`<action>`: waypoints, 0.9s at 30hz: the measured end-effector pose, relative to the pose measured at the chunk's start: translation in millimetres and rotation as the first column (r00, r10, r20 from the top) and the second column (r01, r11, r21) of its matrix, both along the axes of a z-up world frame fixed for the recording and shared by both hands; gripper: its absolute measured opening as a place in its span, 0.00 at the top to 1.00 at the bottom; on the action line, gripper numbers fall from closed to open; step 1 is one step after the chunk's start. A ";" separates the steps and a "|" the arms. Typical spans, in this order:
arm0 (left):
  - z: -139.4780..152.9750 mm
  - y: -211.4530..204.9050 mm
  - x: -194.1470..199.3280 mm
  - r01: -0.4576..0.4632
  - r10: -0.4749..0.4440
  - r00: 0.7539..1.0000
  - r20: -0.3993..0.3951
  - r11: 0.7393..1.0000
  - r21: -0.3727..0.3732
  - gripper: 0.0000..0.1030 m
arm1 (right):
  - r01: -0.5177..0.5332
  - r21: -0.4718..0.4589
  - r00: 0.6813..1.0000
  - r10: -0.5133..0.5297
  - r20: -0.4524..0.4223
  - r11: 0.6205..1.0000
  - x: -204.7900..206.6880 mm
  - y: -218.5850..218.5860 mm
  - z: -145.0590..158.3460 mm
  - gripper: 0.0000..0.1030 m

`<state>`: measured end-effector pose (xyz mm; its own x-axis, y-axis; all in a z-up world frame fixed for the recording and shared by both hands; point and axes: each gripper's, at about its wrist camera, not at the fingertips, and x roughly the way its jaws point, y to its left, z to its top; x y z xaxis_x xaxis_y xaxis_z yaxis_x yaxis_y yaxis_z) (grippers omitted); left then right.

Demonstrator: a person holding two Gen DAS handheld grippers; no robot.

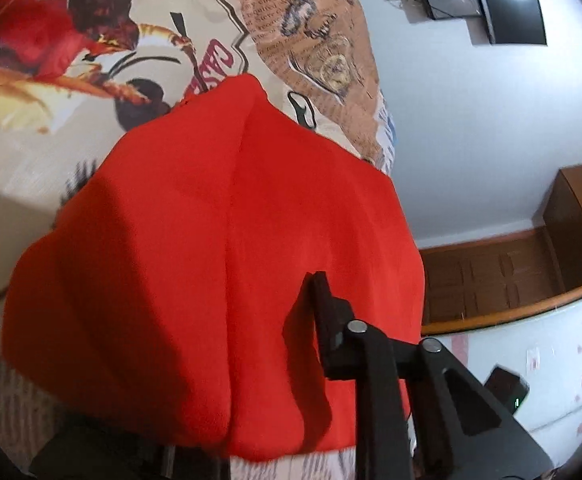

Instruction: Fold large clothes

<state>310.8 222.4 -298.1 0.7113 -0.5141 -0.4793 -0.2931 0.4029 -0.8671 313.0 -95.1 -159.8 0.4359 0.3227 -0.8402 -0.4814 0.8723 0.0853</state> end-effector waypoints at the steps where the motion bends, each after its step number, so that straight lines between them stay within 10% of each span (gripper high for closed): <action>1: 1.9 -0.4 1.8 -0.008 0.008 1.000 -0.009 1.000 0.019 0.84 | 0.004 0.000 1.000 -0.004 -0.006 1.000 0.4 0.2 0.7 0.17; 6: 31.2 -9.2 17.9 -0.024 0.037 0.998 -0.056 0.976 0.214 0.90 | 0.010 -0.003 0.999 -0.010 -0.050 1.000 3.3 -0.3 7.9 0.17; 19: 178.8 0.9 -60.1 -0.237 0.101 0.954 0.284 0.834 0.499 0.98 | -0.078 -0.052 0.996 0.080 0.037 0.996 -3.3 43.6 40.8 0.17; 27: 181.3 9.0 -80.1 -0.301 0.148 0.945 0.293 0.743 0.598 0.98 | -0.187 -0.078 0.981 0.190 0.029 0.979 -6.0 102.9 22.4 0.17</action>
<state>230.7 231.4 -116.8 0.8888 0.0364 -0.4568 -0.2864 0.8222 -0.4919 307.0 7.9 -137.4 0.4042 0.3386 -0.8497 -0.6393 0.7689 0.0023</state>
